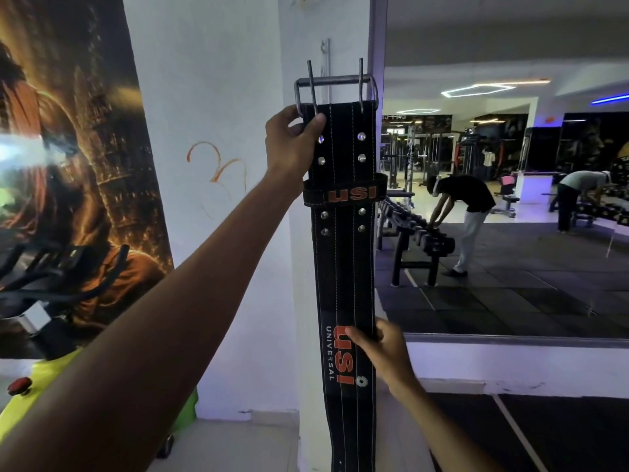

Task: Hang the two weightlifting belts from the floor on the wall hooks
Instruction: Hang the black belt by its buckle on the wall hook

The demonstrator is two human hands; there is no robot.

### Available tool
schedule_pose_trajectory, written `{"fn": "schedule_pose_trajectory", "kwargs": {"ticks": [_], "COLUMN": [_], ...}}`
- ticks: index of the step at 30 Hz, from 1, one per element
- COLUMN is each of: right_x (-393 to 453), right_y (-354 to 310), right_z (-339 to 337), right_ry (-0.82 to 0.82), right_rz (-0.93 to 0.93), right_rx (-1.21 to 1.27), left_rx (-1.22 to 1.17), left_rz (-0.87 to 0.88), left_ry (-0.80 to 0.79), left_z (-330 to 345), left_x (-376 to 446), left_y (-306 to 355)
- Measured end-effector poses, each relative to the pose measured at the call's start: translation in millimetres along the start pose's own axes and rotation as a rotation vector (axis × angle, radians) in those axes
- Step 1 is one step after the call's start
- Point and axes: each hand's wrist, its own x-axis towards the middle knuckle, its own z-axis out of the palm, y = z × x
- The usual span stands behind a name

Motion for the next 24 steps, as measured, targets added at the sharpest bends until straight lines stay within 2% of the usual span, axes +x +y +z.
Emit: {"fn": "schedule_pose_trajectory", "kwargs": {"ticks": [3,6,8,11,18,24], "right_x": [24.8,69.7,93.8,114.4,145.1,143.8], "right_y": [-59.2,-142.0,-195.2,-254.3,-282.5,-291.6], "right_z": [-9.1,-26.7,-33.8,-34.0,-18.1,-13.2], "right_ry": [0.075,0.200,0.195,0.127,0.272,0.344], "right_rz": [-0.103,-0.213,-0.283,-0.319,-0.302,-0.335], "right_rx": [0.040,0.234,0.249,0.148,0.195,0.262], "left_rx": [-0.010,-0.023,-0.032,-0.018,0.069,0.062], "left_rz": [-0.008,-0.020,-0.018,0.010,0.103,0.126], "left_ry": [0.001,-0.020,-0.045,-0.068,-0.047,-0.247], "left_z": [-1.3,-1.6,0.0,2.6,-0.3,-20.2], "left_x": [4.3,4.0,1.2,-1.8,-6.1,-46.9], "left_y": [-0.3,0.2,0.4,1.6,2.3,-36.5]}}
